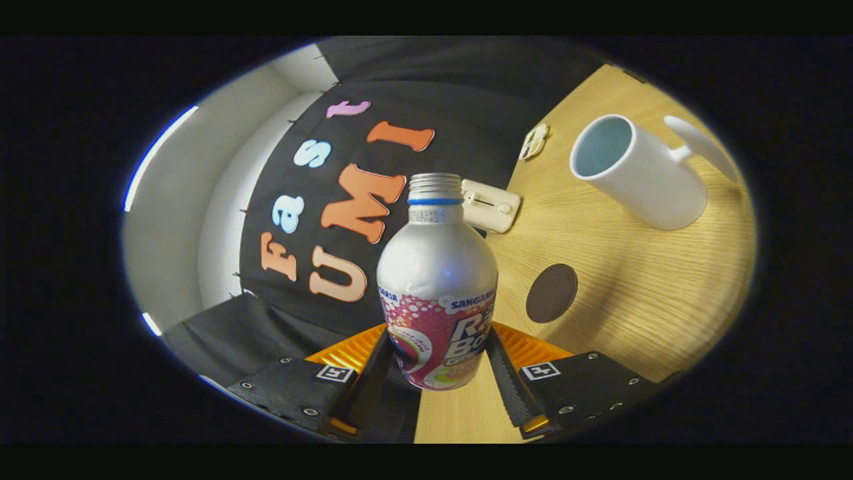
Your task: Take the bottle from table, then pour the juice into the cup, finally place the bottle on the coaster
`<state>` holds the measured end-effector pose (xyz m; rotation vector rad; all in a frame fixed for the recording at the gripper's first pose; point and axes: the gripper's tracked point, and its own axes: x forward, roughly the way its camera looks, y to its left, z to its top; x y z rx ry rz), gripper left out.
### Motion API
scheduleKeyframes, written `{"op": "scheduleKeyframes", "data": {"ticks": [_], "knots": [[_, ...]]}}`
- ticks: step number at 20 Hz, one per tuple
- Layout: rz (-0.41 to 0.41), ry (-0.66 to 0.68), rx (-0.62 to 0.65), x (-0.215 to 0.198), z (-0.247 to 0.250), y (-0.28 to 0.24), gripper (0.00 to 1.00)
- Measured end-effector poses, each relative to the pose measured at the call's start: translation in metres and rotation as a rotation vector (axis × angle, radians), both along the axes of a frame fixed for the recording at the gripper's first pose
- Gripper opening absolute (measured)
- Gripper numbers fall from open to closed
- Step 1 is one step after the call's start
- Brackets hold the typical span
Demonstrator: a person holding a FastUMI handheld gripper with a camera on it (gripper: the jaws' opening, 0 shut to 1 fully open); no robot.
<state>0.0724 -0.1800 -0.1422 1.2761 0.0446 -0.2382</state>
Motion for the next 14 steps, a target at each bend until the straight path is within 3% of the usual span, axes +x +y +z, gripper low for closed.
{"op": "scheduleKeyframes", "data": {"ticks": [5, 14], "knots": [[-0.078, -0.046, 0.167, 0.004, 0.002, -0.020, 0.76], [-0.169, -0.132, 0.352, 0.008, 0.020, -0.047, 0.76]]}}
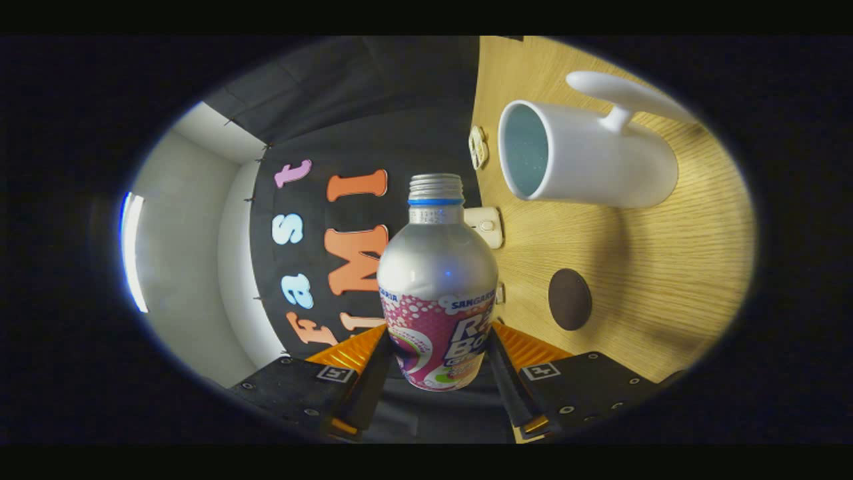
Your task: Take the bottle from table, then pour the juice into the cup, finally place the bottle on the coaster
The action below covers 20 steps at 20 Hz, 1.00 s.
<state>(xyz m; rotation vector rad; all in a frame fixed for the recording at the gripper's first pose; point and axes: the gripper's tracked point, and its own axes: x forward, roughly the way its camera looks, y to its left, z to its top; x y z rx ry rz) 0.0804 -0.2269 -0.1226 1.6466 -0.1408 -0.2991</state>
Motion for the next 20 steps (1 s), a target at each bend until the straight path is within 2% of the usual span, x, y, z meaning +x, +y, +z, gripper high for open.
{"op": "scheduleKeyframes", "data": {"ticks": [8, 20], "knots": [[-0.049, -0.070, 0.118, -0.005, 0.010, -0.010, 0.76], [-0.092, -0.123, 0.232, -0.001, 0.024, -0.022, 0.76]]}}
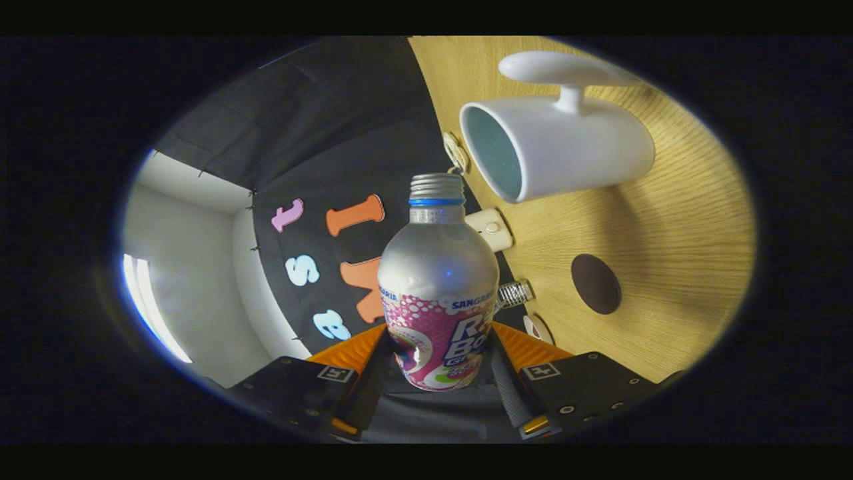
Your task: Take the bottle from table, then pour the juice into the cup, finally place the bottle on the coaster
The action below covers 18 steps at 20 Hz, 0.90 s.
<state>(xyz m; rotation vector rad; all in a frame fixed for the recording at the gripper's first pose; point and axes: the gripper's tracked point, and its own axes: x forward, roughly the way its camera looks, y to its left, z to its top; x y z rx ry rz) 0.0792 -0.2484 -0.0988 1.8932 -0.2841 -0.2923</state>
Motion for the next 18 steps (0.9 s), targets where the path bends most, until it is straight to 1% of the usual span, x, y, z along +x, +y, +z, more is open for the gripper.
{"op": "scheduleKeyframes", "data": {"ticks": [8, 12, 18], "knots": [[-0.021, -0.030, 0.031, 0.002, 0.010, -0.006, 0.76], [-0.004, -0.046, 0.060, 0.009, 0.011, -0.001, 0.76], [-0.004, -0.069, 0.096, 0.010, 0.015, 0.006, 0.76]]}}
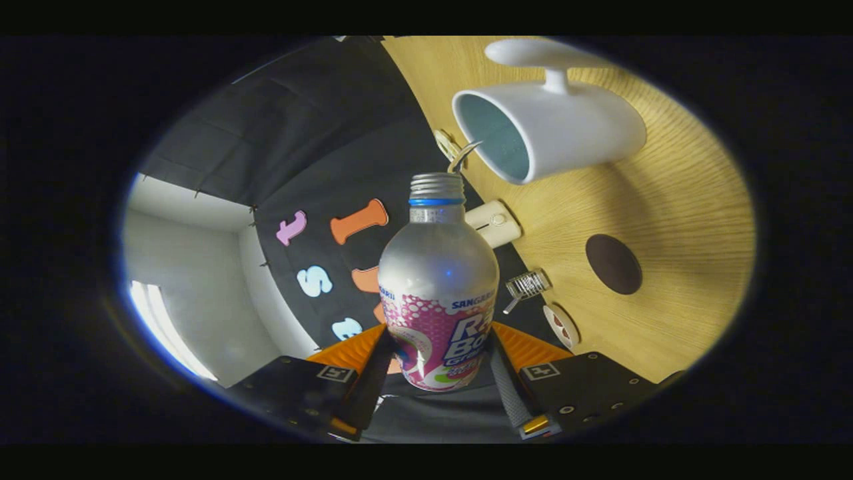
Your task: Take the bottle from table, then pour the juice into the cup, finally place the bottle on the coaster
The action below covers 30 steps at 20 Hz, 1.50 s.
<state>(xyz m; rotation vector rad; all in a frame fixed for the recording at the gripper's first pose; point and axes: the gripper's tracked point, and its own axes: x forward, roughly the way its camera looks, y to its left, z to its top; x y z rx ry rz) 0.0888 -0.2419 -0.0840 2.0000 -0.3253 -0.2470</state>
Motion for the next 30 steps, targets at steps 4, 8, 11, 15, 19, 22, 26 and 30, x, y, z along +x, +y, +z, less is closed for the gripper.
{"op": "scheduleKeyframes", "data": {"ticks": [4, 8, 11, 15, 19, 22, 26, 30], "knots": [[0.003, -0.014, 0.028, 0.002, 0.002, 0.000, 0.76], [-0.017, -0.025, 0.066, 0.000, 0.001, -0.004, 0.76], [-0.023, -0.042, 0.074, -0.003, 0.003, -0.007, 0.76], [-0.043, -0.056, 0.087, -0.005, 0.007, -0.017, 0.76], [-0.063, -0.077, 0.104, -0.006, 0.008, -0.024, 0.76], [-0.078, -0.096, 0.135, -0.005, 0.010, -0.026, 0.76], [-0.072, -0.118, 0.153, -0.001, 0.014, -0.023, 0.76], [-0.066, -0.136, 0.160, -0.003, 0.017, -0.022, 0.76]]}}
